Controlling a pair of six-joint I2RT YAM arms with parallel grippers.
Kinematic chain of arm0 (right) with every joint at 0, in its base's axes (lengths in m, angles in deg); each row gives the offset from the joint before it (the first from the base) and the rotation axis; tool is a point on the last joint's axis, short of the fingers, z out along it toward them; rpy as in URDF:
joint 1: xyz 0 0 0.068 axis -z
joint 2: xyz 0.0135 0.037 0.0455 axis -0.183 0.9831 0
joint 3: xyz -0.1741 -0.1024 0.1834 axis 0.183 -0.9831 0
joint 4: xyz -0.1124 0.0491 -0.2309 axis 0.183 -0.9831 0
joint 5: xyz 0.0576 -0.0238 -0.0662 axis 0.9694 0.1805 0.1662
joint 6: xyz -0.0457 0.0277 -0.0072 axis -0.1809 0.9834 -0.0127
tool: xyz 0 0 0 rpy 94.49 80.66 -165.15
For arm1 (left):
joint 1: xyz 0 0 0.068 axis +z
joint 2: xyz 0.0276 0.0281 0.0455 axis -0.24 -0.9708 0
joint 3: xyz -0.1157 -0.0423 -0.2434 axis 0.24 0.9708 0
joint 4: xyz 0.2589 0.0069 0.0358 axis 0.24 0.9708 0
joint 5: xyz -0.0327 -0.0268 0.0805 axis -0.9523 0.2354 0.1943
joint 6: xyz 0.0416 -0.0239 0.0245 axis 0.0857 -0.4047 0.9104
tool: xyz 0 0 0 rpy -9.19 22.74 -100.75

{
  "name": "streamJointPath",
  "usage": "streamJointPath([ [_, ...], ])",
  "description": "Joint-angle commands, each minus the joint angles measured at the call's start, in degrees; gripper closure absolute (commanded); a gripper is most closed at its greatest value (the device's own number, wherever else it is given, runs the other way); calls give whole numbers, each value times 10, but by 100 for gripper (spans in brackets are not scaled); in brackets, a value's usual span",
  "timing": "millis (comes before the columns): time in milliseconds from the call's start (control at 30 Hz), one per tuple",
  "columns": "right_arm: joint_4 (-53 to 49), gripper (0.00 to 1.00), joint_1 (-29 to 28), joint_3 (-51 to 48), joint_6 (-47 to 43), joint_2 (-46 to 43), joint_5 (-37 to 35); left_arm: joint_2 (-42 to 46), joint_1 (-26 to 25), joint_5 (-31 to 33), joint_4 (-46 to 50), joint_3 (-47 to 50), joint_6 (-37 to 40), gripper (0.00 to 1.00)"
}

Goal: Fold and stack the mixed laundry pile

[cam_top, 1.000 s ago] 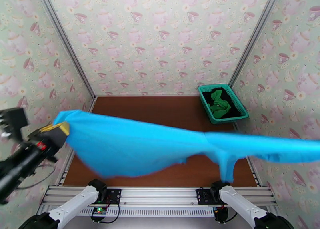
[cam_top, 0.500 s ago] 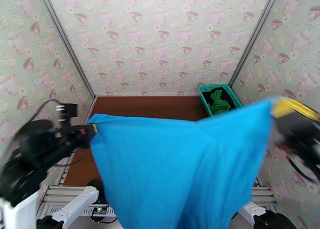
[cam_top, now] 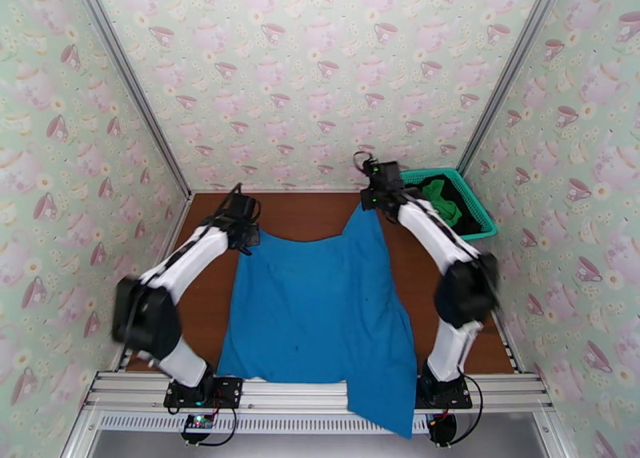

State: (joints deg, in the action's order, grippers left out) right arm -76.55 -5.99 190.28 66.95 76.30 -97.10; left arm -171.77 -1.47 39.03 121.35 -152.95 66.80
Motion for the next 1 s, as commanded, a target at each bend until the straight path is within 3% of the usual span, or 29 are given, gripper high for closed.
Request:
streamJointPath([
  [0,31,100,8,121,-7,89,-55,-91,9,78,-72,-87,21,100],
  [233,-18,100,18,388,6,293,-113,-245,36,104,-23,-247,0,100],
  [400,-2,100,30,427,20,338,-109,-306,58,91,31,-330,-37,100],
  [433,-1,96,32,427,24,341,-105,-315,61,92,43,-343,-45,93],
  [467,-1,78,34,426,30,344,-101,-323,64,94,55,-356,-54,76],
  [533,-5,36,38,423,40,343,-92,-330,69,99,68,-368,-67,24],
  [567,-11,17,40,423,45,340,-90,-330,72,99,70,-372,-71,6],
  [600,-16,8,40,421,51,335,-90,-329,74,99,72,-376,-72,1],
  [667,-25,0,43,405,63,310,-90,-324,75,99,81,-388,-70,0],
  [800,-24,0,44,307,83,211,-74,-278,75,110,91,-386,-56,0],
  [967,-14,0,36,71,118,2,-51,-137,68,111,99,-283,-54,0],
])
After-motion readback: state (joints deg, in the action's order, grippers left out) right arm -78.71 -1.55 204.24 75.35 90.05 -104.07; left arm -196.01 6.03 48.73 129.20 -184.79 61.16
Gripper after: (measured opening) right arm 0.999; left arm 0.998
